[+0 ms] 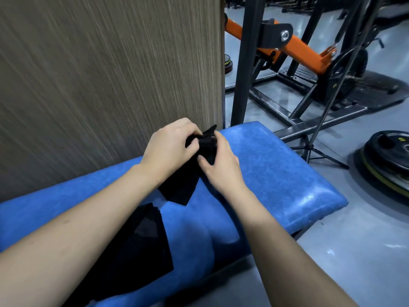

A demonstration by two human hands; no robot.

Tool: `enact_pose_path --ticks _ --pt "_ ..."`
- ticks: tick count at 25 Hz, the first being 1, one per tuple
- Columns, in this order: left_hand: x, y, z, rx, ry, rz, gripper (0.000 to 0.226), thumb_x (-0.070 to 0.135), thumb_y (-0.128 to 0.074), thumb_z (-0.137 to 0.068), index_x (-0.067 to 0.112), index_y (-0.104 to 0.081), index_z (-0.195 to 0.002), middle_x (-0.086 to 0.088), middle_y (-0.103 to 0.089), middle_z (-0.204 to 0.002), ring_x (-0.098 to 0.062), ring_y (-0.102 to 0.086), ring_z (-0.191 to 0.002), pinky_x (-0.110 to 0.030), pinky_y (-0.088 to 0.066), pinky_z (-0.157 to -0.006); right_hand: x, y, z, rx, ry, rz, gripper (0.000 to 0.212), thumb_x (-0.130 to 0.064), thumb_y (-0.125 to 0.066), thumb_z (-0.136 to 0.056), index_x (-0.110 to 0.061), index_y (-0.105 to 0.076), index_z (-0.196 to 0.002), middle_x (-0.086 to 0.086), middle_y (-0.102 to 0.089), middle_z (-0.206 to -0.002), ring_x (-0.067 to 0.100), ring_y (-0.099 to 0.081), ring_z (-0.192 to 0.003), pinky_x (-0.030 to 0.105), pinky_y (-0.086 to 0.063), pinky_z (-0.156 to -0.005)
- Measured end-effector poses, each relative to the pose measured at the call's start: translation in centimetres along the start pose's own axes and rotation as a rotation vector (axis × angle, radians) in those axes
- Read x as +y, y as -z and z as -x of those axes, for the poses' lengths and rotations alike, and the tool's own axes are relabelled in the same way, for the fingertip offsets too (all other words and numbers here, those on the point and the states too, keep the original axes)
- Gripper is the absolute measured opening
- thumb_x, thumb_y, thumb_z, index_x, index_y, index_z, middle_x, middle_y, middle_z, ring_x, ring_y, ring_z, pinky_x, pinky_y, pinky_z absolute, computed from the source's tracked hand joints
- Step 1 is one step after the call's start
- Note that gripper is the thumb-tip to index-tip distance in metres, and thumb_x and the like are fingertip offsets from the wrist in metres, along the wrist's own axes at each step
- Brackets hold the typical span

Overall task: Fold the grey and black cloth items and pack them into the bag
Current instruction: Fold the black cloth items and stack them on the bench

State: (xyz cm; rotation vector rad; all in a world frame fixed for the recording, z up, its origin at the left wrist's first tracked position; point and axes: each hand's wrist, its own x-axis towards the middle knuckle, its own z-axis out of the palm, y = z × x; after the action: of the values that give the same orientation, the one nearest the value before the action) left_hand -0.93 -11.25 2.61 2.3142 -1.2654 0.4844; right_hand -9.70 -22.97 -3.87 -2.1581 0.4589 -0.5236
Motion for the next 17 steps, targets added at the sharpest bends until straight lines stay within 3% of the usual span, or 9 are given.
enact_pose_path --ticks 4,8,12,14,17 --pt "1.5 1.1 0.1 -0.014 -0.068 0.202 0.021 0.016 -0.055 -0.079 0.019 -0.069 -0.095 0.009 -0.062 -0.097 -0.012 -0.062 -0.093 -0.038 -0.052 -0.083 -0.7 0.7 -0.3 0.023 -0.101 -0.426 0.08 -0.038 -0.072 -0.071 -0.03 -0.036 -0.142 -0.009 -0.065 -0.118 0.011 -0.063 -0.111 0.039 -0.051 -0.097" --pt "3.2 1.2 0.7 -0.063 -0.062 0.322 0.024 0.008 -0.061 -0.079 0.017 -0.07 -0.099 0.006 -0.062 -0.101 -0.009 -0.061 -0.098 -0.031 -0.049 -0.09 -1.2 2.0 0.2 0.005 -0.086 -0.637 0.082 -0.015 -0.062 -0.066 -0.025 -0.039 -0.144 -0.008 -0.063 -0.111 0.007 -0.063 -0.103 0.029 -0.052 -0.09" --pt "5.3 1.2 1.6 -0.078 0.241 0.565 0.045 0.007 -0.044 -0.068 0.022 -0.073 -0.099 0.01 -0.071 -0.102 -0.006 -0.065 -0.101 -0.031 -0.052 -0.093 -1.5 2.9 1.3 -0.028 0.01 -0.654 0.083 0.001 -0.055 -0.069 -0.033 -0.04 -0.143 -0.007 -0.059 -0.132 0.009 -0.057 -0.121 0.043 -0.05 -0.103" --pt "6.3 1.2 1.8 -0.073 0.375 0.691 0.05 0.004 -0.041 -0.069 0.024 -0.075 -0.099 0.01 -0.074 -0.102 -0.007 -0.067 -0.1 -0.035 -0.057 -0.087 -1.7 3.4 2.0 -0.08 0.02 -0.733 0.084 0.006 -0.052 -0.068 -0.03 -0.039 -0.143 -0.002 -0.059 -0.131 0.01 -0.057 -0.118 0.045 -0.05 -0.103" --pt "8.0 1.6 2.3 -0.095 0.41 0.699 0.052 -0.006 -0.042 -0.079 0.023 -0.076 -0.104 0.014 -0.073 -0.103 0.004 -0.065 -0.099 -0.017 -0.05 -0.084 -2.1 4.9 3.3 -0.181 -0.052 -0.934 0.077 -0.001 -0.055 -0.07 -0.021 -0.039 -0.143 0.009 -0.059 -0.125 0.016 -0.058 -0.111 0.037 -0.049 -0.094"
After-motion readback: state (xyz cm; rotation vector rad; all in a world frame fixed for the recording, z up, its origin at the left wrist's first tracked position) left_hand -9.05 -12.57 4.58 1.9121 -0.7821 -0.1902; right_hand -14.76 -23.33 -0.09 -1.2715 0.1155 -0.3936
